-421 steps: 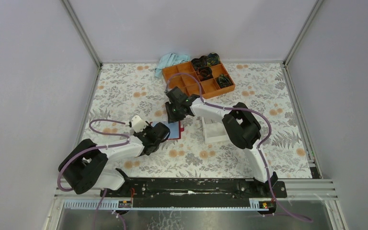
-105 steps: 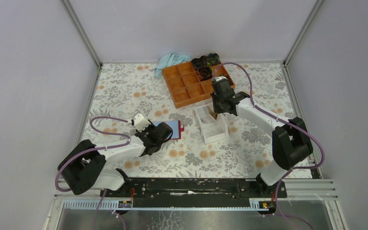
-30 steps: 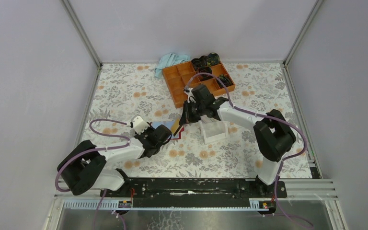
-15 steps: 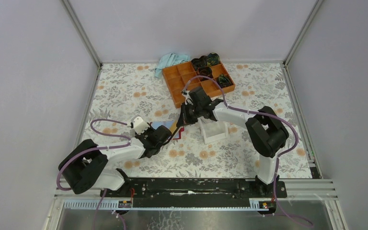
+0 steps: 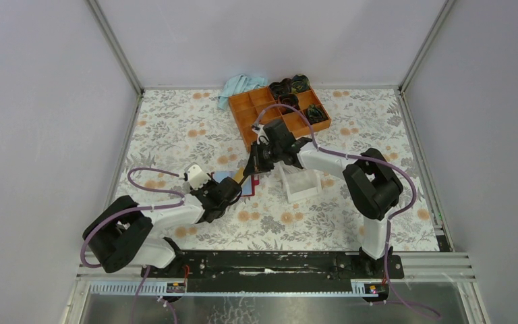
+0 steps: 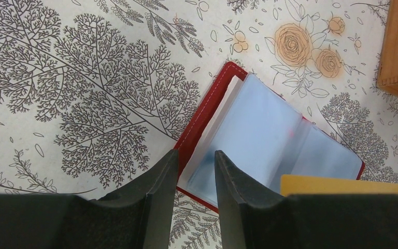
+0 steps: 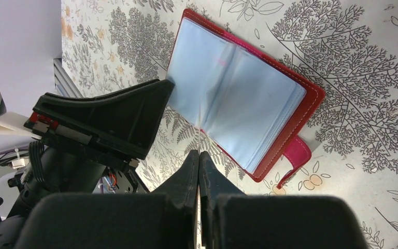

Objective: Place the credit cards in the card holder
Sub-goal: Insert the credit card into the card holder.

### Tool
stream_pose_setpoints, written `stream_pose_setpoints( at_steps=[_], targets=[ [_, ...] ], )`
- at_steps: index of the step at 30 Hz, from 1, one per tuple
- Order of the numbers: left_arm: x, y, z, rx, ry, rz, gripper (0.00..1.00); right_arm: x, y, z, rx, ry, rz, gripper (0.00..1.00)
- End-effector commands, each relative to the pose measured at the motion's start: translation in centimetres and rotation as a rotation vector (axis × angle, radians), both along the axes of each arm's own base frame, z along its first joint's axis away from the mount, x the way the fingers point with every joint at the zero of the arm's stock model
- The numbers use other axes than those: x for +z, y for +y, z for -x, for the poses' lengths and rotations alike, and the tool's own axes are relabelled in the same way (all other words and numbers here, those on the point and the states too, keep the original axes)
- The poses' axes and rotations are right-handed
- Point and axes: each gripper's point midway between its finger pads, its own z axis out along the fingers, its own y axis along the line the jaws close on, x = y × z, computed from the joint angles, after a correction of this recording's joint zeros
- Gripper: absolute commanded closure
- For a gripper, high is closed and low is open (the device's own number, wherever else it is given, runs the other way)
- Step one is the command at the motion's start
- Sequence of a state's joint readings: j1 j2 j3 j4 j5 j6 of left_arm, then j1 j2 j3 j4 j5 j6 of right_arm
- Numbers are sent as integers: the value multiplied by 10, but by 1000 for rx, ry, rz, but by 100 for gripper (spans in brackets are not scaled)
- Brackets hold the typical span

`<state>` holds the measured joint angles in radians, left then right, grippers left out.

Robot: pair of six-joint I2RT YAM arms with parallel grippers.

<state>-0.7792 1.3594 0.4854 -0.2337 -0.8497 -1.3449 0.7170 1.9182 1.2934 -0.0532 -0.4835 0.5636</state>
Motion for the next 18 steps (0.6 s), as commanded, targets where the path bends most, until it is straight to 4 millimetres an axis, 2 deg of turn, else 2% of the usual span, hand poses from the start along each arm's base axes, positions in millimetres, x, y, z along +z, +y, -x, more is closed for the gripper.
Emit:
stream_pose_setpoints(
  at_steps=[1,18],
  targets=[
    [4,1,-5,19,-45,1,61,13,14,-2,30,-20,-46,100],
    [4,3,-4,23,-44,-5,61,-2,10,2,31,-3,-22,100]
  ],
)
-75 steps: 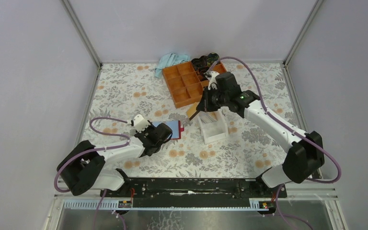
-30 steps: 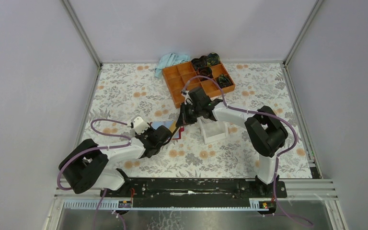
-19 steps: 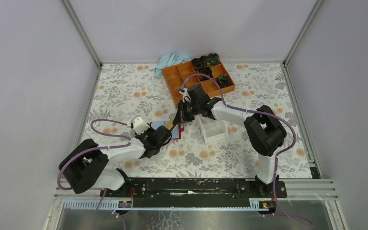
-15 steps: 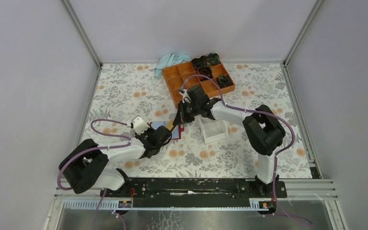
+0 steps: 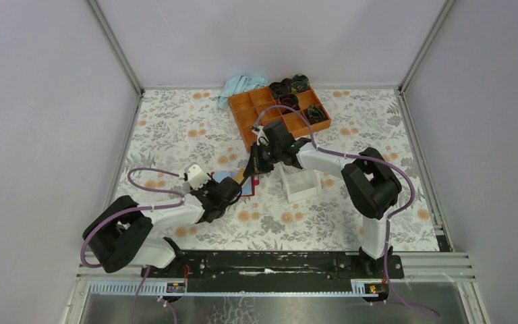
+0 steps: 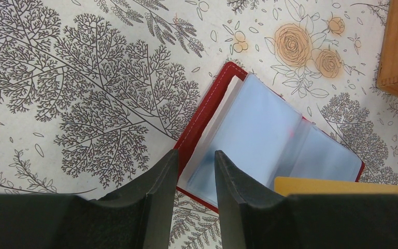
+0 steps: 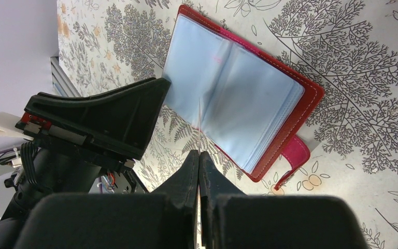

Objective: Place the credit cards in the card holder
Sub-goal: Insert the credit card into the card holder.

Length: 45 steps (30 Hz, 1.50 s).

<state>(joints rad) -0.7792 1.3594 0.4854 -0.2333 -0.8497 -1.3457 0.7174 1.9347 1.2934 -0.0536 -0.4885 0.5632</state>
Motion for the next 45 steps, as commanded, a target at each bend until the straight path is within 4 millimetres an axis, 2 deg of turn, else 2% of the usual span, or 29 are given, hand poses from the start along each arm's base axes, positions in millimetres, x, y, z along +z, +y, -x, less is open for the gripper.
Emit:
stream_pose_setpoints(
  at_steps=[1,29,45],
  targets=[
    [4,4,-4,22,-43,-6,61,5,10,1,26,-18,-30,100],
    [0,6,-3,30,-35,-14,60,-12,11,8,56,27,-24,100],
    [-6,7,-1,34,-21,-15,61,-15,14,2,63,33,8,100]
  ],
)
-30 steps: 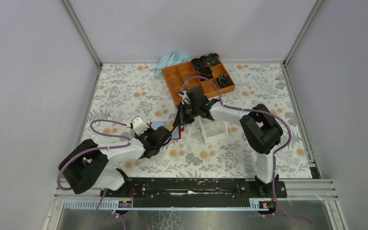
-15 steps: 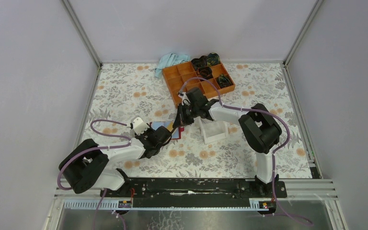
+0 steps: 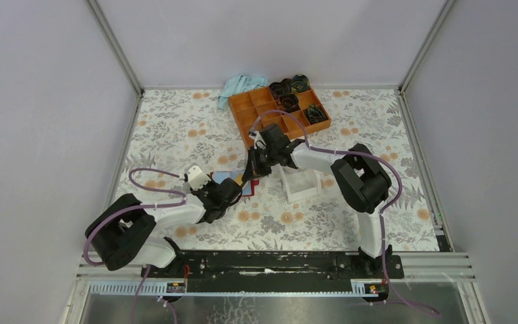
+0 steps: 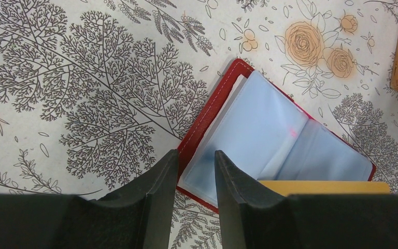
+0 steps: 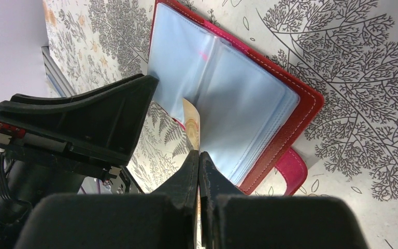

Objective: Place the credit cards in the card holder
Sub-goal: Insert the credit card into the card holder.

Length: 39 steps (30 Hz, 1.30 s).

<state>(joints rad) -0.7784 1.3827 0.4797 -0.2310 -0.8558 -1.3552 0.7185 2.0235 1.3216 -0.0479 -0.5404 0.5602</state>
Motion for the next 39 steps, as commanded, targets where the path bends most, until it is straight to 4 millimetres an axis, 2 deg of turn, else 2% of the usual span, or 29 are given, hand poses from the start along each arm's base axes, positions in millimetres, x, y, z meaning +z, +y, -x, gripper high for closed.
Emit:
stream_pose_setpoints(
  at_steps=[1,18,26,39],
  targets=[
    [0,5,-3,26,-31,0,61,11,5,-3,21,-37,5,100],
    [0,9,0,33,-36,3,61,25,-6,-19,-32,-129,78,100],
    [0,11,0,37,-38,5,61,22,-8,-25,-44,-143,108,100],
    [-2,10,0,38,-35,10,61,19,1,-18,2,-103,63,100]
  ],
)
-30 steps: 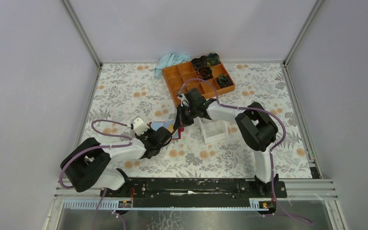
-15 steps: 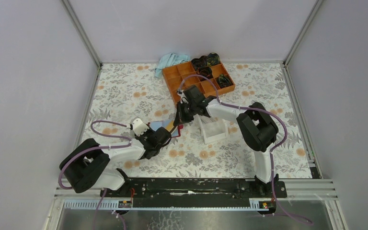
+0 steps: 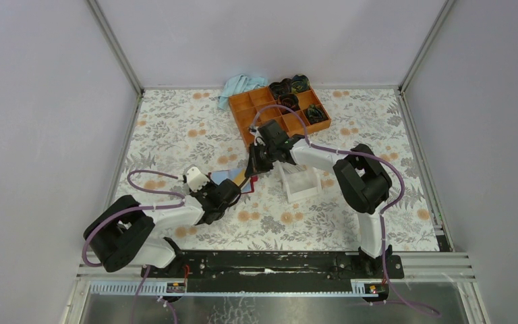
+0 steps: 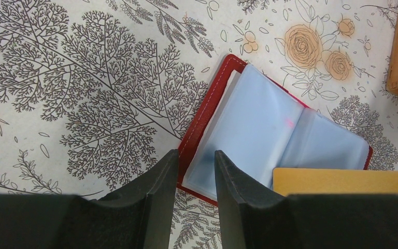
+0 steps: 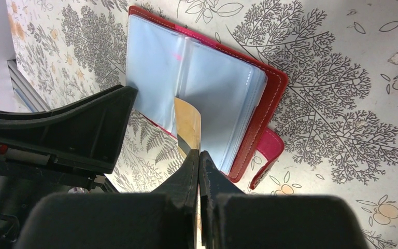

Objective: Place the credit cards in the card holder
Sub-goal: Insert the credit card into the card holder.

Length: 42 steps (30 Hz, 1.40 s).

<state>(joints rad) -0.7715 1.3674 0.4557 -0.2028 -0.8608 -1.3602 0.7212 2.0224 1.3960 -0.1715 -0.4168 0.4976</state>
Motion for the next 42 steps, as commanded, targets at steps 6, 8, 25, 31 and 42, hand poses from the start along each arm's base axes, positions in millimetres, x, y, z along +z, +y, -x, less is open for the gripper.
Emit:
stream_pose_setpoints(
  at_steps=[6,8,25,31,42],
  targets=[
    [0,5,-1,19,-13,-3,61,20,19,-1,61,-14,-81,100],
    [0,5,-1,20,-15,-4,61,21,21,0,65,-12,-92,100],
    [0,5,-1,28,-14,2,61,7,26,8,132,45,-87,100],
    [-1,5,-1,27,-13,1,61,2,27,8,167,57,-75,100],
    [0,4,-3,24,-24,10,61,-3,37,-2,198,69,-63,100]
  ],
)
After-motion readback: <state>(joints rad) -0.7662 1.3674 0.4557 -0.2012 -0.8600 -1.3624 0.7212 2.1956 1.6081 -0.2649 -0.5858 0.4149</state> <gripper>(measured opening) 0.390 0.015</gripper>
